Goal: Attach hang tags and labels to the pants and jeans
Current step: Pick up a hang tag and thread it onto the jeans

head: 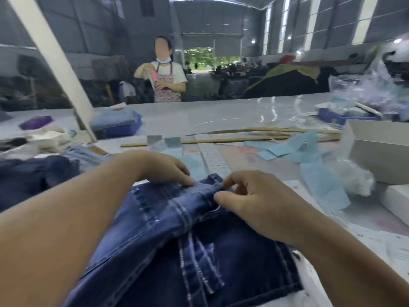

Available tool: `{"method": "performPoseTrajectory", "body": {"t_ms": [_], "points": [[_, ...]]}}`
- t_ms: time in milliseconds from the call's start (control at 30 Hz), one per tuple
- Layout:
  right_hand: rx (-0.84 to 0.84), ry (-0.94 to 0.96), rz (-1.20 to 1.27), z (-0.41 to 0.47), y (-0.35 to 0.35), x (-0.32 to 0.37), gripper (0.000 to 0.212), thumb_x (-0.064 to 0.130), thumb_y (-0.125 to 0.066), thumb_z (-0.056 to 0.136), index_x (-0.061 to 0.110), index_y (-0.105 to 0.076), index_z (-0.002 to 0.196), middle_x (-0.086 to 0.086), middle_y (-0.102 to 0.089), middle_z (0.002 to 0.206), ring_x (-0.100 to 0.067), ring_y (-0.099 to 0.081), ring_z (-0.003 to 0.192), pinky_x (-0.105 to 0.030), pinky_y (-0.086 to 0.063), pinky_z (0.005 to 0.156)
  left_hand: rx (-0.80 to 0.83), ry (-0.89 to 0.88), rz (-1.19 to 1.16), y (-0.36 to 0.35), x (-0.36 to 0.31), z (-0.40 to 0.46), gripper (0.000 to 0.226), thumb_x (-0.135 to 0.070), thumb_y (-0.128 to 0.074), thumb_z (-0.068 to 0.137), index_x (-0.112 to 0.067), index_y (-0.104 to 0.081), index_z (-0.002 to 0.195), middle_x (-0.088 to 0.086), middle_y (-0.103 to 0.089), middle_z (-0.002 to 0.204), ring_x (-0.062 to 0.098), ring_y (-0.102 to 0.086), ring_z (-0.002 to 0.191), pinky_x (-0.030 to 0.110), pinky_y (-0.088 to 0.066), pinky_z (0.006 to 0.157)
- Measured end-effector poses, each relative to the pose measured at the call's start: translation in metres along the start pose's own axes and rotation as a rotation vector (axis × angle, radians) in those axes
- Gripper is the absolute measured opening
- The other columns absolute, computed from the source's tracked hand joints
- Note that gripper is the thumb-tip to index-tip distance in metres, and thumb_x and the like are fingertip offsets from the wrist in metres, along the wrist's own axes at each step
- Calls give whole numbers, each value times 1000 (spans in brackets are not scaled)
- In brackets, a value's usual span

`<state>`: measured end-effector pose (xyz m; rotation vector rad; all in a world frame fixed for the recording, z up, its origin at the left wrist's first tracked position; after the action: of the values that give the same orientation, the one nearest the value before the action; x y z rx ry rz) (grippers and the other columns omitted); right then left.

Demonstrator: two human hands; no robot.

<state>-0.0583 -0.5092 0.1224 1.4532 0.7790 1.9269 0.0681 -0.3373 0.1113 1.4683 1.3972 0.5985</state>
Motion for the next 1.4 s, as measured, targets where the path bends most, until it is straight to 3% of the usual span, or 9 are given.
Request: {"method": "performPoseTrajectory", "body": {"t_ms": [100, 233, 367, 467, 600, 767, 933, 1233, 1400], "points": [[71, -46, -128, 3, -15, 14, 36, 69, -53, 81, 33, -55, 78, 12, -59, 74, -4, -54, 68, -24, -38, 55, -18, -6, -147, -10, 32, -9, 70, -65, -67, 78, -24, -54, 133, -8, -53, 136, 15, -50, 125, 37, -35, 110], [111, -148, -133, 9, -24, 19, 50, 80, -50, 73, 33, -53, 91, 15, -59, 91, -9, -57, 83, -30, -45, 68, 50, 44, -212, -19, 60, -25, 65, -83, -64, 53, -31, -70, 93, -19, -62, 107, 4, -56, 101, 30, -37, 89], [118, -188, -120, 9, -31, 27, 69, 90, -40, 54, 34, -49, 94, 14, -58, 94, -10, -57, 86, -35, -47, 75, -44, 21, -128, -4, 77, -32, 105, -91, -70, 31, -26, -67, 112, -11, -64, 117, 12, -57, 110, 36, -40, 104], [83, -176, -27, 12, -35, 34, 55, 81, -57, 63, 34, -47, 91, 13, -60, 90, -8, -59, 80, -32, -46, 66, -96, 21, -89, 11, 76, -37, 113, -89, -72, 25, -23, -65, 117, -8, -65, 116, 16, -59, 110, 41, -43, 104], [51, -131, 178, 22, -42, 43, 61, 72, -66, 51, 35, -48, 96, 8, -64, 92, -13, -66, 80, -42, -59, 72, -169, -79, -207, 27, 77, -45, 99, -77, -83, 27, -22, -68, 107, -4, -73, 104, 21, -69, 100, 45, -51, 96], [-10, -89, 495, 30, -48, 46, 64, 59, -76, 50, 36, -50, 103, 4, -68, 100, -16, -72, 85, -41, -61, 74, -285, -177, -436, 46, 85, -65, 44, -32, -88, 69, -19, -70, 107, -1, -76, 99, 21, -73, 93, 44, -55, 92], [-107, -95, 697, 41, -54, 55, 57, 31, -80, 59, 29, -52, 108, 0, -65, 101, -20, -71, 89, -46, -58, 83, -343, -149, -618, 71, 95, -92, 39, -16, -81, 77, -16, -68, 113, 8, -76, 103, 30, -73, 95, 50, -56, 90], [-27, -72, 571, 18, -45, 63, 69, 21, -72, 52, 34, -46, 115, 2, -72, 78, -25, -71, 79, -52, -59, 76, 88, -94, -659, 35, 81, -101, 58, -18, -83, 73, -12, -59, 126, 17, -70, 116, 38, -67, 107, 56, -48, 99], [-27, -87, 391, -10, -29, 56, 51, 44, -69, 52, 43, -50, 99, 6, -66, 84, -10, -66, 70, -32, -56, 59, 238, -130, -536, 6, 50, -83, 52, -17, -82, 72, -14, -62, 120, 16, -71, 114, 36, -68, 106, 57, -50, 97]]}}
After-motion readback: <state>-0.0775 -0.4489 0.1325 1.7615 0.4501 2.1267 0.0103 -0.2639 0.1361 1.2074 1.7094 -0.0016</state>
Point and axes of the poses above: each hand's wrist, its own z-axis towards the middle knuckle, its own y-axis out of the back of the hand, x = y × z, the point moved 6 cm from there along z, towards the middle knuckle
